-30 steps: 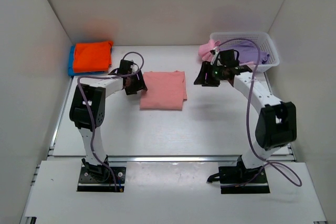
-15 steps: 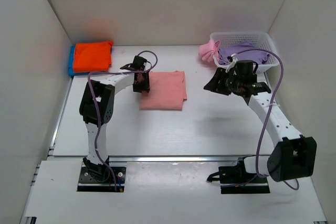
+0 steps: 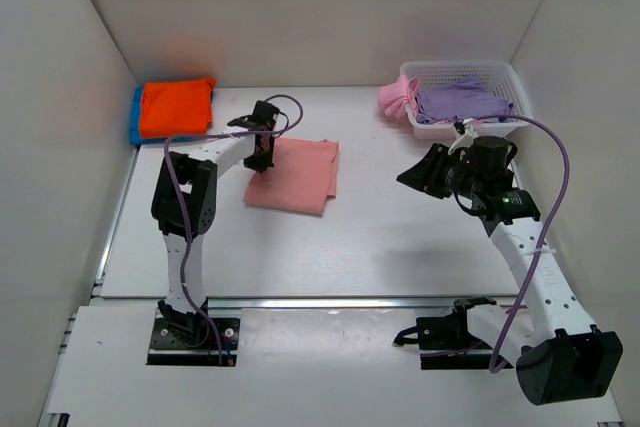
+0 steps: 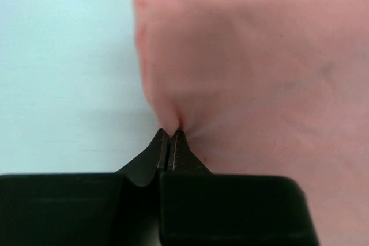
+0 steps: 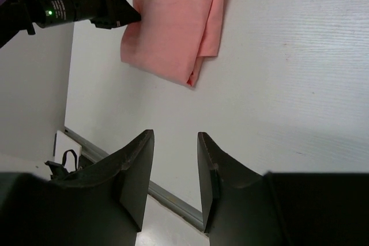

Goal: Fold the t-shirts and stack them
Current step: Put the neatly folded tshirt into the corner of the board with the left arm

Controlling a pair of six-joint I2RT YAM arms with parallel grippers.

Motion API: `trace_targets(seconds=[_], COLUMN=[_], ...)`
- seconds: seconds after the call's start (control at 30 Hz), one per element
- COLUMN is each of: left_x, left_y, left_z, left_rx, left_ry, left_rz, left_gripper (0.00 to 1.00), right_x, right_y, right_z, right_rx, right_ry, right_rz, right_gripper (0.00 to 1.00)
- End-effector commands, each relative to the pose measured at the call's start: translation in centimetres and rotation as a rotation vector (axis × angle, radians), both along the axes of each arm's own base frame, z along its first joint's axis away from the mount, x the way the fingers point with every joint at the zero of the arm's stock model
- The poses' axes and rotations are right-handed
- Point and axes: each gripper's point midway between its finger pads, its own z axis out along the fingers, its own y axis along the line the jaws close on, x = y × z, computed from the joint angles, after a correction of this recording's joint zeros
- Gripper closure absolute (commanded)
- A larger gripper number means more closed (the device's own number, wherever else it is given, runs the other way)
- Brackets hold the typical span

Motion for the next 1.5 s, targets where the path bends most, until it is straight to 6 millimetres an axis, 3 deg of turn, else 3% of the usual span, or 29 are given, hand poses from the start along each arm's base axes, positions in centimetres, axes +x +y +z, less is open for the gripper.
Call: trace_targets(seconds=[0.0, 0.17, 0.37, 0.57, 0.63, 0.67, 0.73, 0.8, 0.83, 0.87, 1.1, 1.27, 1.47], left_x=[3.5, 7.0, 11.8, 17.2, 18.2, 18.7, 19.6, 20.4, 20.6, 20.8, 20.8, 21.0, 21.8], left_y=[4.8, 8.4, 11.6, 14.3, 16.8, 16.6, 19.2, 19.7, 22.2, 22.9, 28.1, 31.8, 34.3], left_z=[5.0, 8.9, 12.7, 18.8, 19.9, 19.7, 20.6, 21.0, 21.3, 21.8, 23.8, 23.8, 22.4], left_rx=[0.142, 0.235, 0.248, 0.266, 0.241, 0.202, 0.188, 0.169, 0.163, 0.151, 0.096, 0.041, -0.046], left_ry=[-0.123, -0.254, -0.38, -0.542, -0.587, -0.597, -0.634, -0.664, -0.684, -0.705, -0.8, -0.838, -0.86], left_rz=[0.043, 0.082, 0.136, 0.17, 0.22, 0.227, 0.274, 0.299, 0.351, 0.364, 0.458, 0.497, 0.525], left_gripper=[1.0, 1.0, 1.0, 1.0, 1.0, 1.0, 1.0, 1.0, 1.0, 1.0, 1.0, 1.0, 1.0], right_x=[0.3, 0.7, 1.8, 3.4, 3.9, 4.1, 4.4, 4.7, 5.1, 5.4, 6.3, 6.5, 6.3], right_y=[0.7, 1.9, 1.8, 1.8, 1.8, 1.8, 2.0, 1.9, 2.0, 1.8, 3.2, 4.2, 5.4], right_z=[1.9, 3.4, 2.3, 1.3, 1.3, 1.0, 0.3, 0.2, 0.1, -0.5, -2.0, -2.9, -4.4], right_rx=[0.053, 0.043, 0.078, 0.064, 0.062, 0.056, 0.049, 0.044, 0.04, 0.03, 0.024, 0.034, 0.025], right_ry=[-0.042, -0.078, -0.05, -0.025, -0.017, -0.008, 0.017, 0.024, 0.026, 0.047, 0.088, 0.118, 0.168], right_rz=[0.02, 0.05, 0.056, 0.07, 0.069, 0.071, 0.076, 0.077, 0.077, 0.07, 0.106, 0.125, 0.156], right_gripper=[0.68, 0.71, 0.75, 0.75, 0.75, 0.75, 0.75, 0.75, 0.75, 0.75, 0.75, 0.76, 0.76])
